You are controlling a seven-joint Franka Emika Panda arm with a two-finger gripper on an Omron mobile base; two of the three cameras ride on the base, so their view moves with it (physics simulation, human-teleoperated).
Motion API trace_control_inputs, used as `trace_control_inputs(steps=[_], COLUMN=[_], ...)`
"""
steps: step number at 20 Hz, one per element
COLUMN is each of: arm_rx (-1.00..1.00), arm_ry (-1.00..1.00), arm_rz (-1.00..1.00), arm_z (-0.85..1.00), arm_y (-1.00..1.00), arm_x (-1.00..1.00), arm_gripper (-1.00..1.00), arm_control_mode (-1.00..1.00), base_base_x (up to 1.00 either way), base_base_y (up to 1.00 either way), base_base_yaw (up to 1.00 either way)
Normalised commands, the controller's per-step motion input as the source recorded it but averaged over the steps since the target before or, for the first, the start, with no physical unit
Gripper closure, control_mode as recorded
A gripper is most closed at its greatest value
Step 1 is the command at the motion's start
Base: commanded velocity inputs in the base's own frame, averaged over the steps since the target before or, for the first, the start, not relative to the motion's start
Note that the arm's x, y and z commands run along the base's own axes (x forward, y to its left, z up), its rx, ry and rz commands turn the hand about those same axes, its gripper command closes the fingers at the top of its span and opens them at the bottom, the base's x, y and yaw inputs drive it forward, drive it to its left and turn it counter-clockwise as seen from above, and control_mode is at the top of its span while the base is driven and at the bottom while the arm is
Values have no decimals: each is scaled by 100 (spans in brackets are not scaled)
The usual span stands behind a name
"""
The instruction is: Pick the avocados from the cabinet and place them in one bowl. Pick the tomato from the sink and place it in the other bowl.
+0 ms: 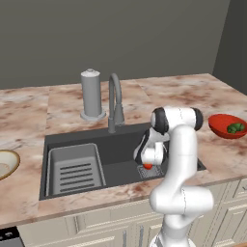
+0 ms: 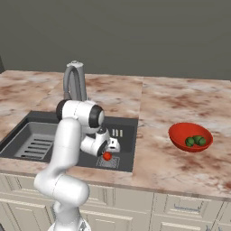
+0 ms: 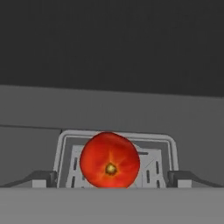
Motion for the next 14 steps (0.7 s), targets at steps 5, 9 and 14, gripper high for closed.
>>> trace_control_inputs(steps=[5, 9, 14], arm_rx=[0, 0, 0], arm_ry=[6, 19, 22], arm_rz=[0, 0, 0], arm_z=[-32, -7, 0], arm_y=[0, 0, 0], arm_x=[26, 39, 47], arm_gripper=[-100, -100, -100], arm_control_mode=[-100, -100, -100], base_base_x=[0, 0, 0], base_base_y=[0, 0, 0], base_base_yaw=[0, 0, 0])
